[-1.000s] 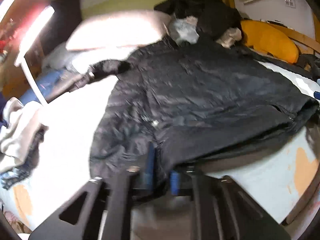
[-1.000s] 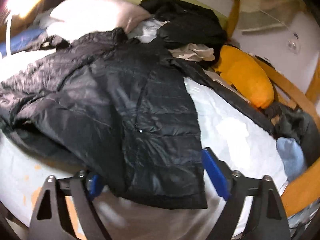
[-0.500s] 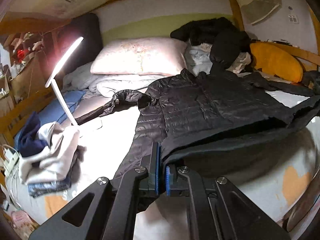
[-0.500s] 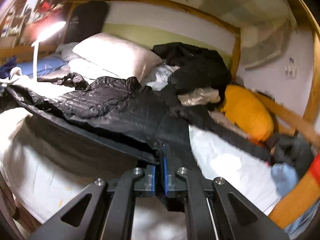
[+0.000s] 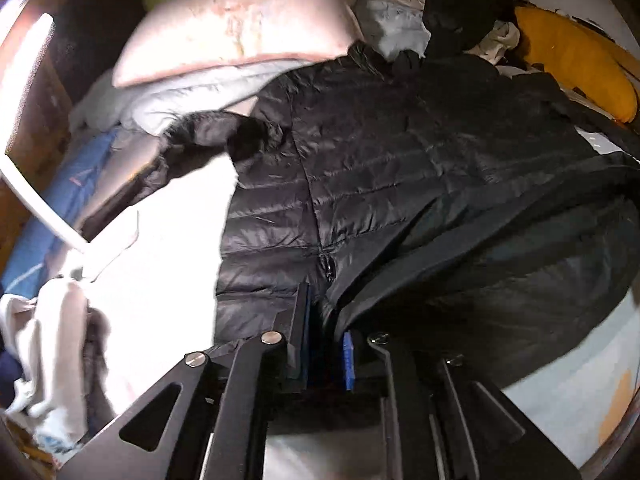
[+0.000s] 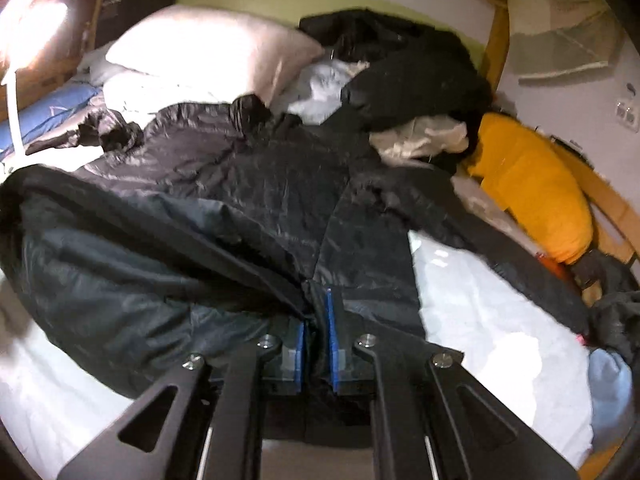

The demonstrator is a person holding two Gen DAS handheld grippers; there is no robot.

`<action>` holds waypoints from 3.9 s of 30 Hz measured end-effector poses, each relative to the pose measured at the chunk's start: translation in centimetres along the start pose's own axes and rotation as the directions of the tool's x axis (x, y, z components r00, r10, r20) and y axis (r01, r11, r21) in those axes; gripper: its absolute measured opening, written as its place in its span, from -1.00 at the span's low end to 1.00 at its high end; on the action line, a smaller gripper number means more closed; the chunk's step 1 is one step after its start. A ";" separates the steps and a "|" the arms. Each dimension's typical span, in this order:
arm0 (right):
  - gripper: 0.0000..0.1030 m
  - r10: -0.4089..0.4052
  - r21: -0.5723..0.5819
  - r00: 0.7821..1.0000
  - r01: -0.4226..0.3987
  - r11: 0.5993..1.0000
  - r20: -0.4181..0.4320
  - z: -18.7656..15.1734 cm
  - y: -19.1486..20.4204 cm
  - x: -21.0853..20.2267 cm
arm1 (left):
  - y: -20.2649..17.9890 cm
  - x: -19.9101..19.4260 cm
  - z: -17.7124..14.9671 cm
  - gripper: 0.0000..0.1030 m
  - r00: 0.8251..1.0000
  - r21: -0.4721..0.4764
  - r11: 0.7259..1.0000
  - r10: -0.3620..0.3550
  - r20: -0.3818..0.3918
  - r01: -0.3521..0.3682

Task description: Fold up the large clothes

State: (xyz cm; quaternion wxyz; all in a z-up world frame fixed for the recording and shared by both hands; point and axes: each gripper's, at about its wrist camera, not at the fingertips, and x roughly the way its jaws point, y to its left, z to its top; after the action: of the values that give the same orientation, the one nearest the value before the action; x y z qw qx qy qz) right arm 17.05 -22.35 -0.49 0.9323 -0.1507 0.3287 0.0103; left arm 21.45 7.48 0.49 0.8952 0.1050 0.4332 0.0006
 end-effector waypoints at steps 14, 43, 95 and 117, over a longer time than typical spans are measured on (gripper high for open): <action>1.00 -0.028 0.192 0.985 -0.006 0.981 0.172 0.4 -3.0 -3.5 | -0.4 -5.4 -3.0 1.00 0.971 -0.028 0.999 -0.018 0.239 0.025; -0.96 0.008 0.347 0.998 0.016 0.938 -0.067 -2.1 -8.9 -0.1 | 6.6 -2.8 -6.1 -0.87 0.988 -0.405 0.901 -0.149 0.050 0.156; 0.63 0.313 -0.183 0.946 -0.324 0.928 -0.088 -3.9 7.4 -5.0 | -6.8 -4.3 -5.8 -0.30 0.954 0.057 0.958 -0.286 0.085 0.282; 0.69 -0.047 -0.380 0.995 0.009 0.925 -0.089 -5.2 7.4 -0.8 | -8.8 -2.6 -7.4 0.87 0.993 0.262 0.959 -0.115 0.032 0.103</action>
State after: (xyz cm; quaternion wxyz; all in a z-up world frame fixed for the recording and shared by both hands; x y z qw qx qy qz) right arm 12.34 -16.74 -5.87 0.8687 -0.3332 0.3627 0.0531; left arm 13.34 0.06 -3.60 0.8823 0.1976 0.4133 -0.1081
